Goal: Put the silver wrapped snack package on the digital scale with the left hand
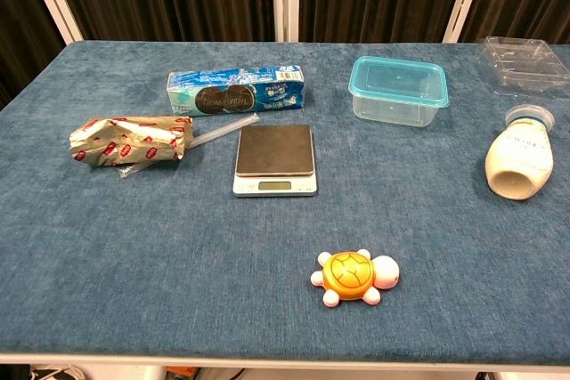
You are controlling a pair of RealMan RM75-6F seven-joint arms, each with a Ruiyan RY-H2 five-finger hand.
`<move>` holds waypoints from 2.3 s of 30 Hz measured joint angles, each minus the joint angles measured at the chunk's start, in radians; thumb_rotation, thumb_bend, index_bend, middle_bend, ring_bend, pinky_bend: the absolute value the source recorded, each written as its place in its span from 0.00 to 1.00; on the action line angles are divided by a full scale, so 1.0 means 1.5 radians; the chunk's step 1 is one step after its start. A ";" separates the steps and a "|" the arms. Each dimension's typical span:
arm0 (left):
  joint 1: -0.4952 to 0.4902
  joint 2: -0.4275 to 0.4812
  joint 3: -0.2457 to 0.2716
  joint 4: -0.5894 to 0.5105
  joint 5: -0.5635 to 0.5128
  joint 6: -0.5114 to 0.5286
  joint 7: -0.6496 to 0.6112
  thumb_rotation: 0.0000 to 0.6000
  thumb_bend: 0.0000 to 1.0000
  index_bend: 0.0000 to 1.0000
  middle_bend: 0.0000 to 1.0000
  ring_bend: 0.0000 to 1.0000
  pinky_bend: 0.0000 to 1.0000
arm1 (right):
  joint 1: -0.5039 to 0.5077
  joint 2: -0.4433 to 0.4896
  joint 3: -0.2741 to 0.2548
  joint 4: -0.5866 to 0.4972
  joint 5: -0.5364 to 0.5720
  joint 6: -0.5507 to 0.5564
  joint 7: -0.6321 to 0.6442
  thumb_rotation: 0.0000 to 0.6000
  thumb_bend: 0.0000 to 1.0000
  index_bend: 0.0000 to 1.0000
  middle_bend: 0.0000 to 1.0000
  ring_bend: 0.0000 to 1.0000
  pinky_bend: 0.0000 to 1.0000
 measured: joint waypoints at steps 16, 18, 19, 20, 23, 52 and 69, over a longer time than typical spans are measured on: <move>-0.008 0.018 -0.019 -0.054 0.000 -0.014 0.018 1.00 0.22 0.00 0.00 0.00 0.00 | 0.001 0.005 0.007 0.001 -0.002 0.001 0.017 1.00 0.12 0.00 0.00 0.00 0.00; -0.013 0.021 -0.019 -0.071 0.004 -0.020 0.011 1.00 0.28 0.00 0.00 0.00 0.00 | 0.002 0.007 0.007 -0.001 0.000 -0.002 0.016 1.00 0.13 0.00 0.00 0.00 0.00; -0.017 0.023 -0.018 -0.084 0.008 -0.026 0.006 1.00 0.31 0.00 0.00 0.00 0.00 | 0.002 0.007 0.007 -0.003 0.000 -0.002 0.016 1.00 0.13 0.00 0.00 0.00 0.00; -0.022 0.025 -0.017 -0.094 0.013 -0.032 0.005 1.00 0.32 0.00 0.00 0.00 0.00 | 0.003 0.009 0.008 -0.006 -0.001 -0.002 0.016 1.00 0.13 0.00 0.00 0.00 0.00; -0.043 0.026 -0.013 -0.132 0.032 -0.063 0.013 1.00 0.34 0.00 0.01 0.00 0.00 | 0.003 0.013 0.010 -0.014 -0.005 0.003 0.017 1.00 0.13 0.00 0.00 0.00 0.00; -0.214 -0.280 -0.074 -0.191 -0.010 -0.237 0.180 1.00 0.13 0.00 0.16 0.00 0.00 | 0.008 0.040 0.021 -0.059 0.010 -0.005 0.014 1.00 0.15 0.00 0.00 0.00 0.00; -0.241 -0.342 -0.063 -0.132 -0.048 -0.271 0.205 1.00 0.23 0.00 0.22 0.00 0.00 | 0.009 0.035 0.019 -0.041 0.016 -0.014 0.030 1.00 0.15 0.00 0.00 0.00 0.00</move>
